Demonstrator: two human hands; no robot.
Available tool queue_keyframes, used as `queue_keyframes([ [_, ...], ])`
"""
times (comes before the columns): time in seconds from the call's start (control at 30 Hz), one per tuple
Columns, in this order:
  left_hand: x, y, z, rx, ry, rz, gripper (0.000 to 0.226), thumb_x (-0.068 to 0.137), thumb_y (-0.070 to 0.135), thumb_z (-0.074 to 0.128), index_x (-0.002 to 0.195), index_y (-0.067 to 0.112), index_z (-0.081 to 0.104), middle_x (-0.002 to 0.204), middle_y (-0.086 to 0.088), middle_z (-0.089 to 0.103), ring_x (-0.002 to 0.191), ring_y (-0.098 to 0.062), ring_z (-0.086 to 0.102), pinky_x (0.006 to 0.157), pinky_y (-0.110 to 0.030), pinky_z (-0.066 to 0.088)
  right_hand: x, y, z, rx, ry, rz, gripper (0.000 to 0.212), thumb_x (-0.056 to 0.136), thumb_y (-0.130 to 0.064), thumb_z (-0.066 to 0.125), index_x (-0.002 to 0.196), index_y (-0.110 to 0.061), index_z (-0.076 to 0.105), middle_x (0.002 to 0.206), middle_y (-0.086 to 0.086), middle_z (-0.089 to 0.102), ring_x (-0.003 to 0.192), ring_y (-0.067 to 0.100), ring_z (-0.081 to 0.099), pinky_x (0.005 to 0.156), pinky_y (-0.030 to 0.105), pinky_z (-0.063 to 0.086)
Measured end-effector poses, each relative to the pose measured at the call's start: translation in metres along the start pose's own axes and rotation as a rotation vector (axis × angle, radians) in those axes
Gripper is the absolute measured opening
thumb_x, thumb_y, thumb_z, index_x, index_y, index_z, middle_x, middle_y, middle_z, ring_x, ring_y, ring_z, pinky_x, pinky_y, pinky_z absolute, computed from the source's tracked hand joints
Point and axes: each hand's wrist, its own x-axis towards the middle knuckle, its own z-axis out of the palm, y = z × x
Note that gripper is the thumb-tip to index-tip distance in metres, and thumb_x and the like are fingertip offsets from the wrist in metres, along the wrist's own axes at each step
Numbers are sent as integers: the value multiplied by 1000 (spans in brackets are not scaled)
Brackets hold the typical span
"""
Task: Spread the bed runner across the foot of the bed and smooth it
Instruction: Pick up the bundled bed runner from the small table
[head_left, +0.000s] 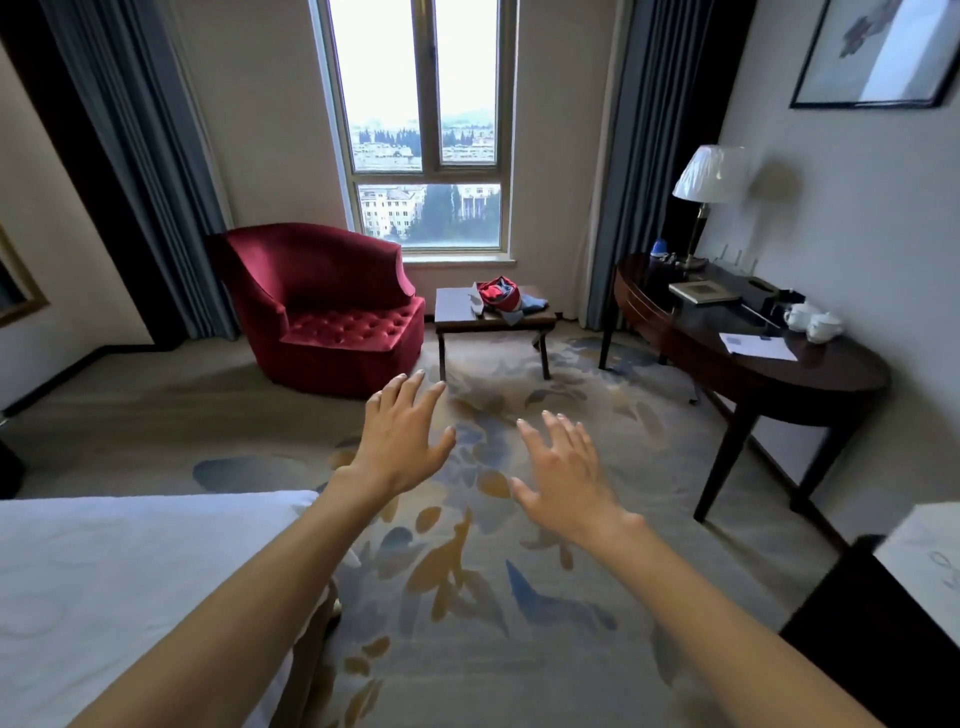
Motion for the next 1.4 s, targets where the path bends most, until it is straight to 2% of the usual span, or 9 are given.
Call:
queue_keyframes([
  [0.33,203,-64,90,-40,21,56,67,79,53,40,136,18,44,146,-13,38,134,-32,32,106,-48,26,203,66,58,-58,-1,10,71,87,-46,53,147,-20,24,154,16,20,143,29,12,117,42,3],
  [0.67,376,-113,176,-58,-15,96,63,82,52,41,137,22,39,149,-10,33,138,-30,23,109,-47,21,384,133,107,-103,27,27,69,80,-44,61,140,-18,39,144,18,39,135,33,32,114,44,18],
  [0.83,465,-144,232,-3,-50,92,62,83,49,47,138,22,39,149,-10,33,138,-31,23,110,-46,19,480,171,147,-94,34,-4,70,83,-46,58,143,-18,34,146,17,35,137,32,28,115,43,16],
  [1.03,595,-174,270,30,-28,80,65,81,50,45,139,21,40,149,-10,33,139,-30,22,110,-46,18,609,220,176,-65,24,-56,71,86,-46,54,145,-19,26,150,16,28,139,32,22,117,44,13],
  [1.17,670,-195,289,19,26,47,65,79,50,45,136,19,44,146,-11,37,136,-32,26,108,-47,21,689,243,193,-81,42,-125,68,86,-45,54,143,-20,28,149,16,29,138,32,24,116,43,14],
  [1.4,768,-244,345,9,-6,9,65,81,48,50,138,18,42,147,-12,37,137,-32,26,109,-46,20,809,276,238,-87,11,-160,69,85,-45,56,144,-20,30,148,15,32,137,31,28,116,44,18],
])
